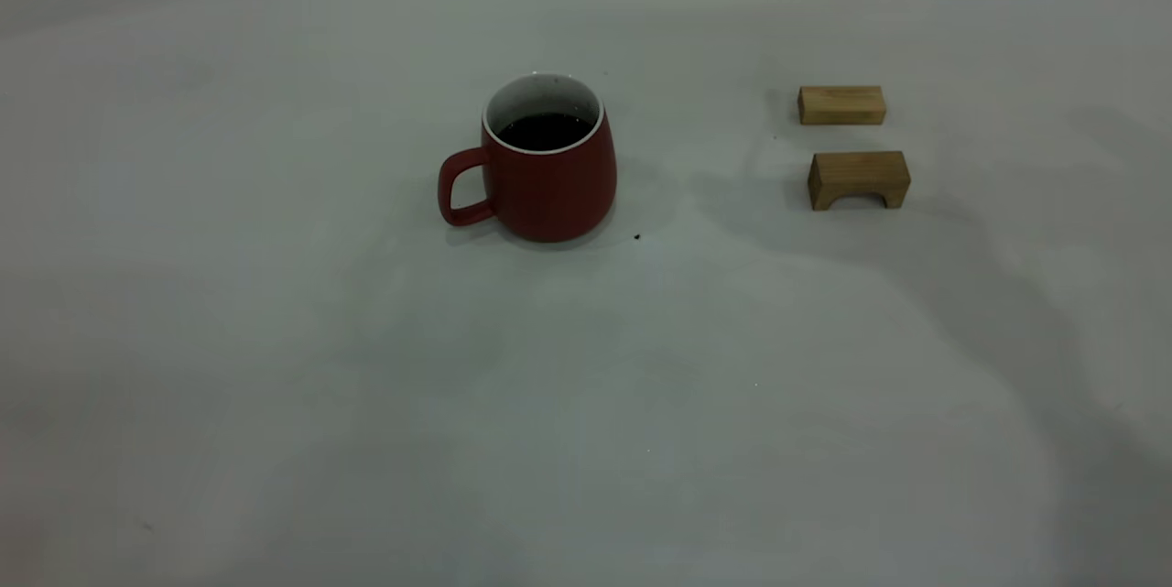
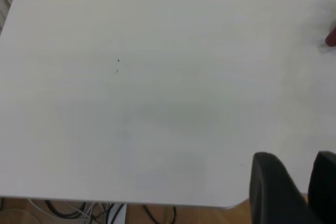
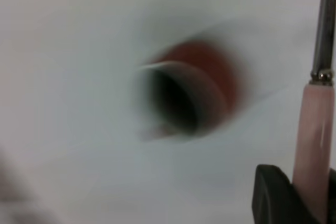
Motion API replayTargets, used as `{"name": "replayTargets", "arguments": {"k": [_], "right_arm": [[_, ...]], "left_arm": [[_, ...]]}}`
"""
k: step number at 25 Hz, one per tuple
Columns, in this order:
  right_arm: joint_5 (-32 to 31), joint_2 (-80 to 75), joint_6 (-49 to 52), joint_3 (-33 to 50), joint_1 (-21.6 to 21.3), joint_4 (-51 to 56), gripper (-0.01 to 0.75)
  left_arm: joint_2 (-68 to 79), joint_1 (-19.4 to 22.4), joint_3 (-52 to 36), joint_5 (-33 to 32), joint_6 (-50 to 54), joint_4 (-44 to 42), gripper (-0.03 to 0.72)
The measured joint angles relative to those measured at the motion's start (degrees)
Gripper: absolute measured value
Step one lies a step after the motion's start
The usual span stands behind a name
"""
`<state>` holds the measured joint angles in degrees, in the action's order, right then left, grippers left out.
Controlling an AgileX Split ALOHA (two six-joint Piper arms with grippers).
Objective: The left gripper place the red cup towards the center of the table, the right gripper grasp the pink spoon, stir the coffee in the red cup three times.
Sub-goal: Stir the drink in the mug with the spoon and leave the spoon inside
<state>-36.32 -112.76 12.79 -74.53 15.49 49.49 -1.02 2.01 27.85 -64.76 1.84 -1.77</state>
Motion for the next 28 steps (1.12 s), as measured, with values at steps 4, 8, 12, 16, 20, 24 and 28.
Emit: {"name": "replayTargets", "arguments": {"k": [4, 8, 12, 16, 20, 24, 28], "right_arm": [[-3.36, -0.16, 4.03, 0.19, 1.00, 25.35, 0.130], [-5.69, -2.09, 10.15, 0.12, 5.55, 46.93, 0.130], [-6.42, -4.95, 14.83, -1.84, 7.13, 50.99, 0.130], [-7.69, -8.32, 23.48, -3.05, 7.01, 51.30, 0.130], [-8.84, -11.93, 28.87, -3.36, 7.39, 51.30, 0.130], [-10.88, -16.37, 29.55, -5.97, 7.39, 51.32, 0.129], [-11.43, -21.73, 29.60, -10.14, 7.39, 51.42, 0.128]], "left_arm": [[0.00, 0.00, 0.00, 0.00, 0.00, 0.00, 0.244], [0.00, 0.00, 0.00, 0.00, 0.00, 0.00, 0.244], [0.00, 0.00, 0.00, 0.00, 0.00, 0.00, 0.244], [0.00, 0.00, 0.00, 0.00, 0.00, 0.00, 0.244], [0.00, 0.00, 0.00, 0.00, 0.00, 0.00, 0.244], [0.00, 0.00, 0.00, 0.00, 0.00, 0.00, 0.244], [0.00, 0.00, 0.00, 0.00, 0.00, 0.00, 0.244]]}}
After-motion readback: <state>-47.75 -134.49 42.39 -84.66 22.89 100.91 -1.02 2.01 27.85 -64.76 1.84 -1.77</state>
